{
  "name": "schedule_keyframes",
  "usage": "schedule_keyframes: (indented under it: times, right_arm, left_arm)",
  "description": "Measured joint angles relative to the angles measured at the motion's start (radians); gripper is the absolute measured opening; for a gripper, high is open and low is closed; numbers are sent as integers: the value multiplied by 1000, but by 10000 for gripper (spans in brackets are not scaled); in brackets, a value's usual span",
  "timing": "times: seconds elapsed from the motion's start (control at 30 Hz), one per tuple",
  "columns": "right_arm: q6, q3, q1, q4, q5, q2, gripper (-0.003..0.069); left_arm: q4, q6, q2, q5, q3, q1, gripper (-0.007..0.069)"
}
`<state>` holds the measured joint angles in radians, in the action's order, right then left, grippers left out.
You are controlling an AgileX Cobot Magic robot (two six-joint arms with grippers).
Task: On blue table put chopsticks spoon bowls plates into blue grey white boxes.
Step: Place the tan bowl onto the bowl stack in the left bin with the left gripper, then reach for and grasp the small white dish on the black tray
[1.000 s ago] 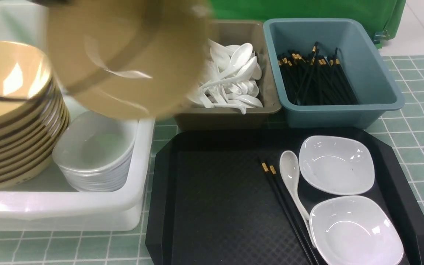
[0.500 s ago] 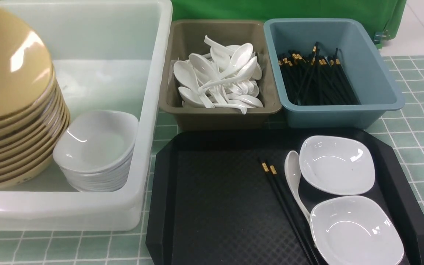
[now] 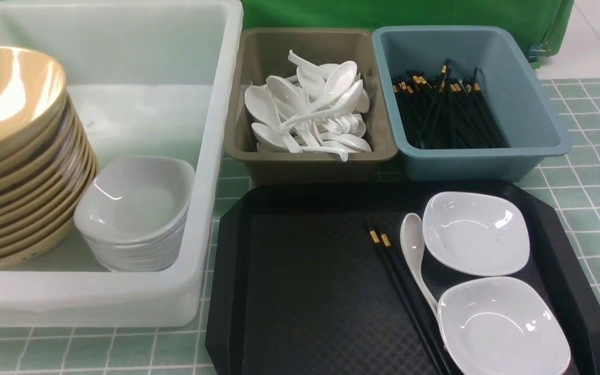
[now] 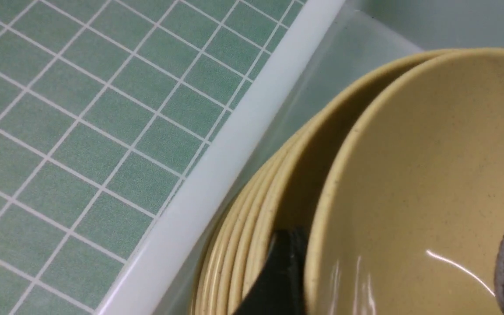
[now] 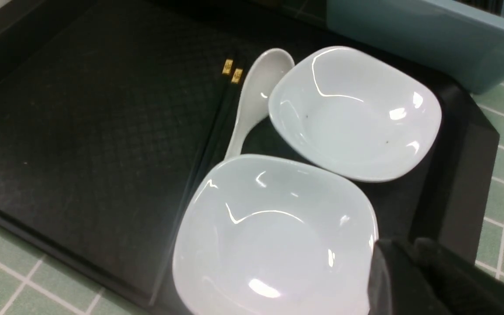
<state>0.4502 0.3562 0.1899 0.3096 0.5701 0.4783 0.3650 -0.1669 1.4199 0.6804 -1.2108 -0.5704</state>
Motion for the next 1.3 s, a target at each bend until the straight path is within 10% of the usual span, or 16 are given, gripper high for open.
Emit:
schedule_keyframes:
  times: [0.33,0.53,0.83,1.03,1.3]
  right_arm:
    - [0,-25,0,0,-24,0,101]
    - [-24,-55,0,12,-40,10,138]
    - [-203,192,0,-107,160,413,386]
    - [-276,304,0,-194,143,741,449]
    - [-300,346,0,-194,93,1015,410]
  left_arm:
    - [-32,-1,-179,126,-123,-3,633]
    - [16,-24,-296,179,-140,35,503]
    - [-79,-104,-371,129,-68,556,15]
    - [-257,-76,-574,-40,171,785,2]
    - [-629,220,-888,-63,498,809,4]
